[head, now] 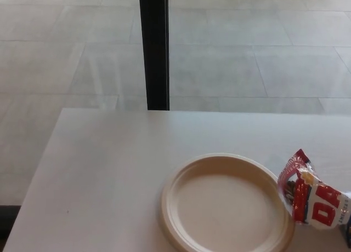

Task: The robot uses its right hand to pick up a bag of sunflower seeds kept in the middle of the desk and tilts it over a plate kept next to it to pour out a few seeds and then puts the bag of seeds back on the desk

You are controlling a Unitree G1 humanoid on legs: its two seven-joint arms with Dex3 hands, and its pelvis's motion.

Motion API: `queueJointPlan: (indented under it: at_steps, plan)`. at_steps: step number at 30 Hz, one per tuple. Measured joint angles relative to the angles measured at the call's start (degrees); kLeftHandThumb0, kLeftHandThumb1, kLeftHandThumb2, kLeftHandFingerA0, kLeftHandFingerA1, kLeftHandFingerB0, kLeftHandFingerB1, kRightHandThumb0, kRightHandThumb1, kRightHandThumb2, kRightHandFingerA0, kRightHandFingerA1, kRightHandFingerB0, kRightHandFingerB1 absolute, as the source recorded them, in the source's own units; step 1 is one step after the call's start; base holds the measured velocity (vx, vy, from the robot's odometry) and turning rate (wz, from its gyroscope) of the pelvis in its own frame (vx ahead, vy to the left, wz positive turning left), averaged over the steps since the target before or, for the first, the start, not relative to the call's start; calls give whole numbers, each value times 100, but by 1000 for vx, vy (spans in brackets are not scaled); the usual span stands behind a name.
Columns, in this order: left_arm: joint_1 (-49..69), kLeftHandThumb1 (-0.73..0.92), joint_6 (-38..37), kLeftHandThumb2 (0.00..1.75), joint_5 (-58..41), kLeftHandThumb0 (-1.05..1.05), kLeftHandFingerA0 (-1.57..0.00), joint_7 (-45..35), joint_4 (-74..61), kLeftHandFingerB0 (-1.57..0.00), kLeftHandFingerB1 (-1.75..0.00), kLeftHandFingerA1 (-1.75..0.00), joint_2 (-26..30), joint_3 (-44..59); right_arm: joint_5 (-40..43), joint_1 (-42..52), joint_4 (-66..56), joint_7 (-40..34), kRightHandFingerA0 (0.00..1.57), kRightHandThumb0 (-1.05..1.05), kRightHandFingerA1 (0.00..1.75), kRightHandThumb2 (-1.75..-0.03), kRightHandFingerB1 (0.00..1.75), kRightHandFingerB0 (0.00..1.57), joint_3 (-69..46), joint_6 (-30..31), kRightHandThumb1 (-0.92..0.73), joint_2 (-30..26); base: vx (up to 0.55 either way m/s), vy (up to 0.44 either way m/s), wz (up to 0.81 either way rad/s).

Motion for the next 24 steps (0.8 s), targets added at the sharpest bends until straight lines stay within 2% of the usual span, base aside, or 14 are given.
queueJointPlan:
  at_steps: [1, 5, 6, 11, 13, 14, 15, 17, 18, 19, 20, 24]
  plan:
    - [7, 62, 0, 59, 0, -65, -42, 0, 0, -34, -33, -53, 0, -2, -1, -33, -205, 2, 0, -105, 36, -104, 36, 0, 58, 0, -62, 0, 0, 0, 0]
    - [7, 61, 0, 58, 0, -63, -40, -1, 1, -35, -34, -54, -1, -1, -6, -65, -992, 53, 0, -105, 35, -102, 42, 0, 338, 23, -63, 0, 0, 0, 0]
    - [5, 62, 0, 59, 0, -64, -42, -1, 0, -34, -34, -59, -1, 0, -14, -66, -1243, 73, 0, -105, 29, -102, 41, 1, 444, 34, -63, 0, 0, 0, 0]
    - [3, 60, 0, 58, -2, -63, -42, -1, -2, -36, -34, -54, -3, 7, -128, -48, -2148, 166, 0, -105, 13, -100, 25, 2, 954, 94, -68, -23, 0, 0, 0]
    - [2, 60, 0, 58, -3, -62, -38, -1, -1, -34, -33, -53, -3, 18, -208, 11, -2578, 225, 0, -105, 1, -100, 5, 0, 1246, 146, -68, -77, 0, 0, 0]
    - [3, 60, 0, 58, -3, -62, -38, -2, -1, -34, -33, -53, -4, 23, -247, 41, -2746, 253, 0, -105, 1, -100, 5, 0, 1378, 174, -68, -114, 0, 0, 0]
    - [4, 62, 0, 59, -7, -66, -44, -3, 0, -36, -34, -58, -4, 34, -296, 80, -2951, 291, 0, -103, 0, -101, 0, 0, 1543, 208, -68, -166, 0, 0, 0]
    - [6, 62, -5, 59, -6, -65, -41, -1, 1, -34, -34, -56, -4, 31, -445, 142, -3282, 396, 0, -104, 0, -103, 2, 0, 1944, 249, -64, -315, 0, 0, 0]
    - [6, 49, -7, 87, -6, -69, -39, -2, 1, -29, -47, -61, -4, 31, -526, 165, -3393, 445, 0, -104, 0, -102, 0, 0, 2140, 260, -64, -386, 0, 0, 0]
    - [6, 49, -8, 87, -7, -70, -39, -2, 1, -29, -47, -61, -4, 34, -586, 184, -3464, 475, 0, -105, 0, -103, 3, 0, 2272, 271, -64, -429, 0, 0, 0]
    - [7, 60, -10, 59, -8, -64, -38, -3, 1, -34, -34, -53, -4, 41, -686, 228, -3555, 537, 0, -105, 0, -103, 3, 0, 2519, 287, -63, -496, 0, 0, 0]
    - [23, 61, -14, 58, -24, -65, -40, -20, 4, -34, -34, -54, -5, 76, -997, 389, -3692, 690, 0, -104, 1, -101, 8, 1, 3205, 317, -63, -585, 0, 0, 0]
